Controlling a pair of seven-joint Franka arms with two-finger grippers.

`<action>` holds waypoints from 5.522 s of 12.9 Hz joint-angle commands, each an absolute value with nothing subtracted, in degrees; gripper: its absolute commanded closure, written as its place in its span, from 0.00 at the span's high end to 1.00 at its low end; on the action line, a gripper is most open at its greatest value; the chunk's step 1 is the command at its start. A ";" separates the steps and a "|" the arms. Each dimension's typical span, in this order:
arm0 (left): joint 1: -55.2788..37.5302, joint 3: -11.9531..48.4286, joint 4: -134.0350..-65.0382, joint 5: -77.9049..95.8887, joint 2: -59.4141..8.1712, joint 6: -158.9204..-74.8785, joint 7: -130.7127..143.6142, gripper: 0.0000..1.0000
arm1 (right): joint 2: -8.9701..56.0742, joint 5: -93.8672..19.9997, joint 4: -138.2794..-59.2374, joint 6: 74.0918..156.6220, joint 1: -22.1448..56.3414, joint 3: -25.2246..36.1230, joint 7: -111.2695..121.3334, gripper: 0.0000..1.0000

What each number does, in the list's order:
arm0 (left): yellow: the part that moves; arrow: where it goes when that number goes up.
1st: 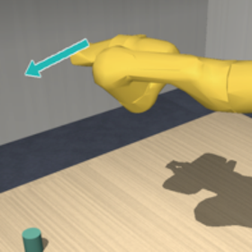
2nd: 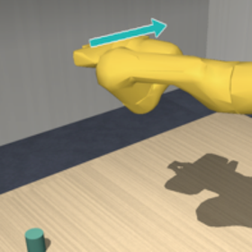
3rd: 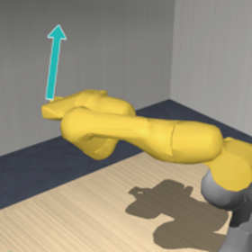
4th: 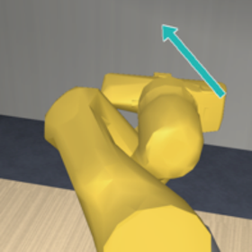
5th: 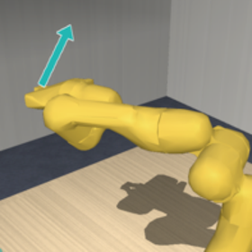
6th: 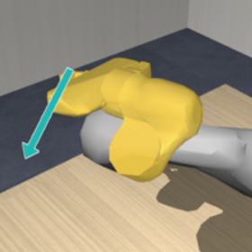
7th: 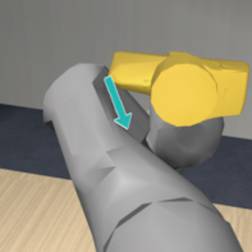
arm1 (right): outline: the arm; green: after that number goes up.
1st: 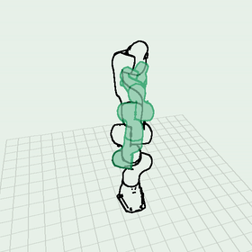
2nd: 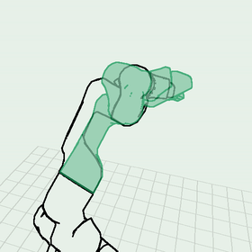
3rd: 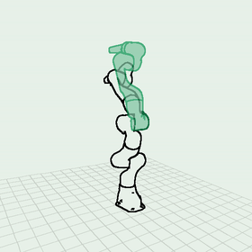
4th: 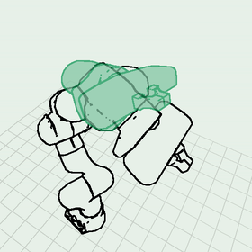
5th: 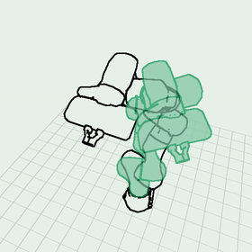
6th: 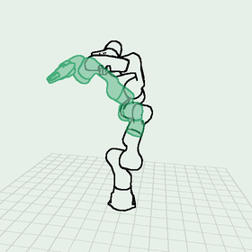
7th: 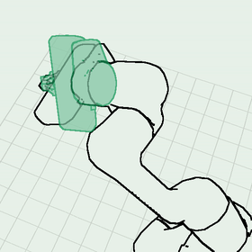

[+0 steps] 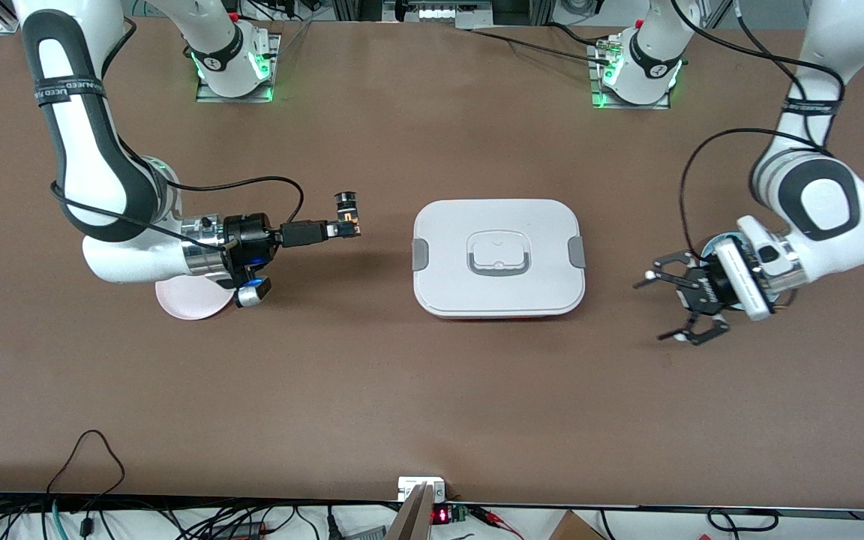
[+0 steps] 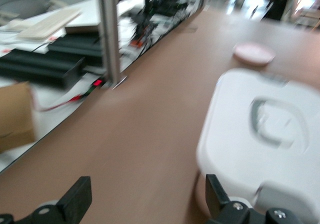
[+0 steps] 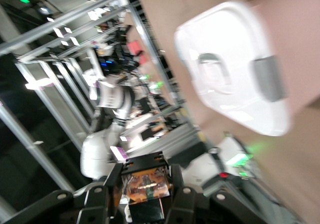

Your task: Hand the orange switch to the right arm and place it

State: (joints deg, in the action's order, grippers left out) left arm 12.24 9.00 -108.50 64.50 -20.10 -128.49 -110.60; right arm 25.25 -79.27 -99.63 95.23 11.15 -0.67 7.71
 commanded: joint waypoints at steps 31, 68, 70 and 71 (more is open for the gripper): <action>4.04 0.26 -95.80 -0.09 1.23 -93.60 -1.23 1.00 | 25.57 -0.88 -112.94 134.47 0.71 -1.32 67.75 0.31; 1.85 0.26 -95.10 -1.32 0.35 -91.67 4.31 1.00 | 15.65 4.53 -82.45 83.14 1.40 -1.23 -0.97 1.00; 1.93 0.26 -95.19 -1.32 0.00 -91.41 4.13 1.00 | 15.03 6.68 -79.55 85.32 0.71 -0.71 -0.97 1.00; 1.93 0.26 -95.19 -1.32 0.00 -91.58 3.96 1.00 | 13.99 6.51 -78.67 86.04 -0.25 -0.70 -0.79 1.00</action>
